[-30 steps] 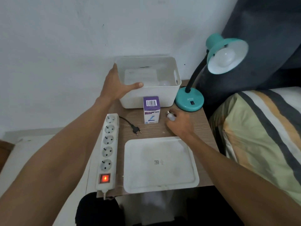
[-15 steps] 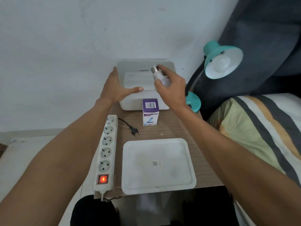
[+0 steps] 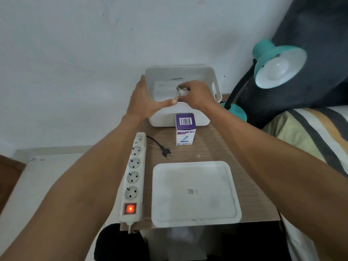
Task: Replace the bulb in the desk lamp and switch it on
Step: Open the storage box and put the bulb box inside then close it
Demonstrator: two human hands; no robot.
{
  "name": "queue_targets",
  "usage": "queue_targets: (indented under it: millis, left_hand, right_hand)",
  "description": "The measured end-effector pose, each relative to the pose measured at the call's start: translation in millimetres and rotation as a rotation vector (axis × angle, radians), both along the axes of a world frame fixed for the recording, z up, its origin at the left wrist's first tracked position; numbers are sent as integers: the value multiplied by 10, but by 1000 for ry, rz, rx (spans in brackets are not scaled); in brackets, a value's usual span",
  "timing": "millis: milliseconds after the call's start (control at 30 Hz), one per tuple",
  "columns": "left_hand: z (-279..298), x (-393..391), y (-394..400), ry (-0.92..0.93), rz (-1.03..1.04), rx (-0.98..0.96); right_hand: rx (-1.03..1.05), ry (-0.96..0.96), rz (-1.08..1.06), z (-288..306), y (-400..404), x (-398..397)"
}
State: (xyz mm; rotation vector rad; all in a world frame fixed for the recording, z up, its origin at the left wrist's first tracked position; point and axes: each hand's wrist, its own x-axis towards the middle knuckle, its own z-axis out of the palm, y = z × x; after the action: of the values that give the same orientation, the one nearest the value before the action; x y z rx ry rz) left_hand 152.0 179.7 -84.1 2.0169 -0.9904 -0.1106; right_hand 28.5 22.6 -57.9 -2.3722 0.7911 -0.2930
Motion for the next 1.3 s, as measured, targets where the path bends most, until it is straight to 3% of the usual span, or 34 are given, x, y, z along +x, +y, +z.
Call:
queue_targets:
  millis: [267, 467, 733, 867, 1133, 1300]
  left_hand:
    - [24, -11, 14, 21, -6, 50]
    - [114, -21, 49, 62, 79, 242]
    - [-47, -777, 574, 112, 202, 45]
    - [-224, -1221, 904, 151, 190, -32]
    - [-566, -2030, 1359, 230, 136, 170]
    - [-760, -2290, 1589, 256, 142, 236]
  right_hand:
    - [53, 30, 11, 27, -9, -48]
    - [61, -25, -69, 162, 39, -156]
    - [32, -238, -186, 303, 251, -716]
    - [21, -252, -219, 102, 489, -1158]
    - [186, -64, -244, -643, 1081, -2110]
    - [113, 10, -239, -1048, 1339, -2554]
